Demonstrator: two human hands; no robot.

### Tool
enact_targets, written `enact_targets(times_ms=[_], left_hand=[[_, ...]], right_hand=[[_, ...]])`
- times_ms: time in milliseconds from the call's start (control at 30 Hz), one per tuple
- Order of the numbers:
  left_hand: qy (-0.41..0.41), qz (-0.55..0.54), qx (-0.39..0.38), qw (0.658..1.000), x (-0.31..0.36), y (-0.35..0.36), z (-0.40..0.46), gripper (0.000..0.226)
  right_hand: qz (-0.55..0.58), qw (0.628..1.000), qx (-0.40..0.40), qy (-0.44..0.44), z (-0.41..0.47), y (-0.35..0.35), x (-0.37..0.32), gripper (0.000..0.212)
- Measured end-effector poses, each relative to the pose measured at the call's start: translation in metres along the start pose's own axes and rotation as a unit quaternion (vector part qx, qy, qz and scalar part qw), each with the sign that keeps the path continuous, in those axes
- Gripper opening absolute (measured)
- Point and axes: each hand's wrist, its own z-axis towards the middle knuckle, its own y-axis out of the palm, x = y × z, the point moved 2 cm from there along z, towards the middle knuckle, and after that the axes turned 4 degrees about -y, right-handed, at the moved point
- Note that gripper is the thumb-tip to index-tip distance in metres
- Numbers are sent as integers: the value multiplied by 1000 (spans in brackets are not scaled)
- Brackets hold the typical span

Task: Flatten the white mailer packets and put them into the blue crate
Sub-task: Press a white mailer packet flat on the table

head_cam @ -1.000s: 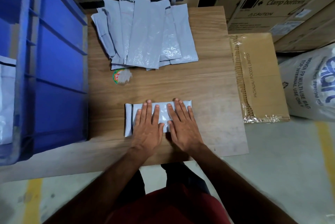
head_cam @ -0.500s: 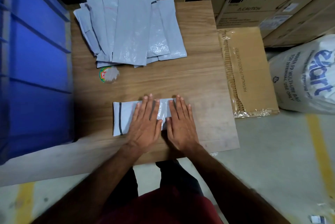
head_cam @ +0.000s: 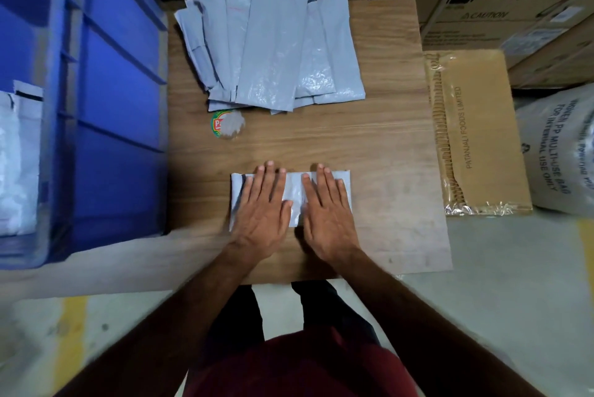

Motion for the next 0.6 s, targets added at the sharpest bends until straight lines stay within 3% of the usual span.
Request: enact_targets(times_ms=[133,500,600], left_hand=[[-25,8,11,1000,-18,2,-8,65],[-28,-21,-13,999,-24,-4,-10,65],[-66,-33,0,997,-45,-6,-21,67]], right_hand=[[-7,999,-2,-54,8,11,-15,61],[-16,999,-17,-31,13,15,-26,61],[-7,997,-11,-76,16,20,-45,64]])
